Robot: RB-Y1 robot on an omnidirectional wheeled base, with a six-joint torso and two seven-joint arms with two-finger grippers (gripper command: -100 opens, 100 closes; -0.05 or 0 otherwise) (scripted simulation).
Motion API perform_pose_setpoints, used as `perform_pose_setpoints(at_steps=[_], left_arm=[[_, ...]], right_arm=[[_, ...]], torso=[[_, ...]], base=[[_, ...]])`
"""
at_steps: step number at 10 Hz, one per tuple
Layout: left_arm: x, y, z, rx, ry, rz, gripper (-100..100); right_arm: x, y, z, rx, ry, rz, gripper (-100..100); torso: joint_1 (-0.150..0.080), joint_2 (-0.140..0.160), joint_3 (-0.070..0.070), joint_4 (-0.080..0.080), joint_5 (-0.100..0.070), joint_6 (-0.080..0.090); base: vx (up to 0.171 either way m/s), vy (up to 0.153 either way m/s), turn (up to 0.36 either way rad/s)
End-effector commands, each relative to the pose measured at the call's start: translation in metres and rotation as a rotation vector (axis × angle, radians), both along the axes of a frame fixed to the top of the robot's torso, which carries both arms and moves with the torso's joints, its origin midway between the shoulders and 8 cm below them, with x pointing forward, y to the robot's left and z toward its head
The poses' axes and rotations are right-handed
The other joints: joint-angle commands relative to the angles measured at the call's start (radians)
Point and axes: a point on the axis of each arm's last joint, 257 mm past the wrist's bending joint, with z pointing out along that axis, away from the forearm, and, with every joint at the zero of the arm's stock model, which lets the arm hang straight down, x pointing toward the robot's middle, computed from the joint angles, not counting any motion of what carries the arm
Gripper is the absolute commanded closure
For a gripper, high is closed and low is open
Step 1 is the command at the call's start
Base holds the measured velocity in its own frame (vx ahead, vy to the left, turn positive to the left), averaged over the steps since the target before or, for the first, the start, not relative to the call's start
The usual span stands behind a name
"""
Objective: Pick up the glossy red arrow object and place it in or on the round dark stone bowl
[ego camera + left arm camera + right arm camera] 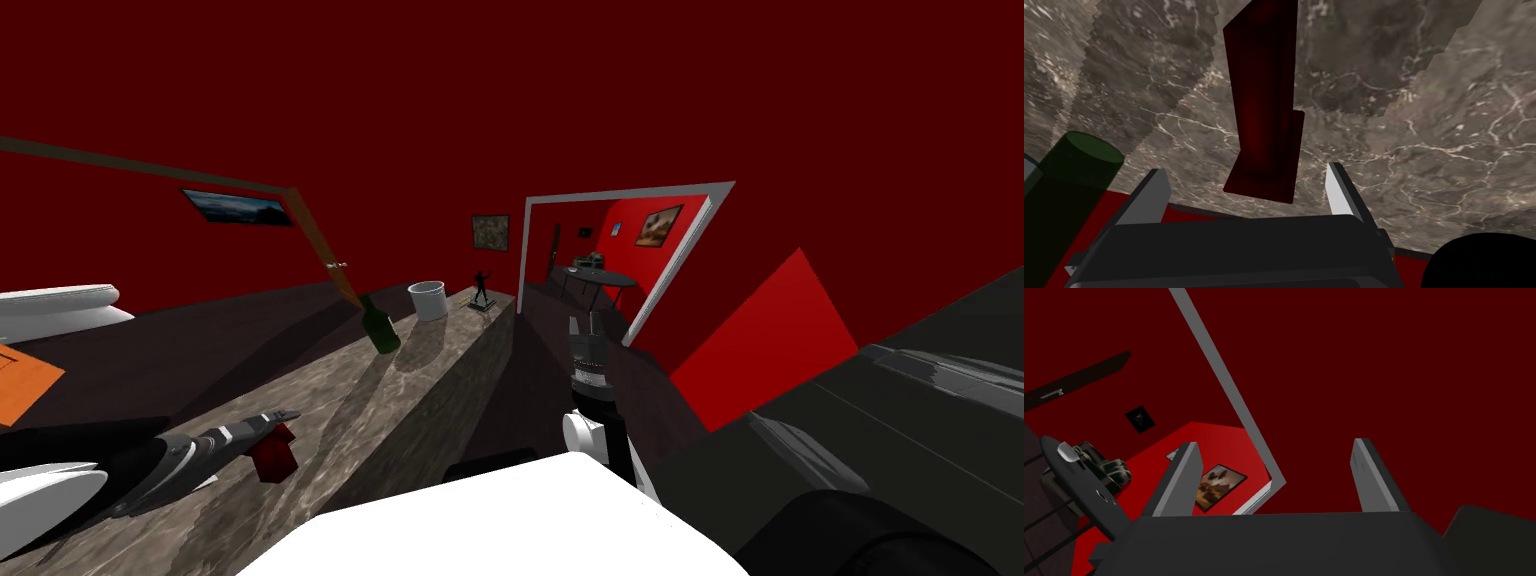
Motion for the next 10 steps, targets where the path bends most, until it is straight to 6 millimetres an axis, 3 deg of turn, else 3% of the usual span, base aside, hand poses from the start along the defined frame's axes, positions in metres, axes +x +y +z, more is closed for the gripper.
perform_pose_setpoints(at_steps=[1, 10], left_arm=[[-0.011, 0.002, -0.003, -0.003, 0.036, 0.017, -100], [-0.089, 0.022, -0.013, -0.06, 0.296, 0.167, -100]], right_arm=[[0.0, 0.0, 0.0, 0.0, 0.0, 0.0, 0], [0.0, 0.0, 0.0, 0.0, 0.0, 0.0, 0]], torso=[[0.0, 0.0, 0.0, 0.0, 0.0, 0.0], [0.0, 0.0, 0.0, 0.0, 0.0, -0.001]], base=[[0.002, 0.018, -0.093], [0.008, 0.018, -0.138]])
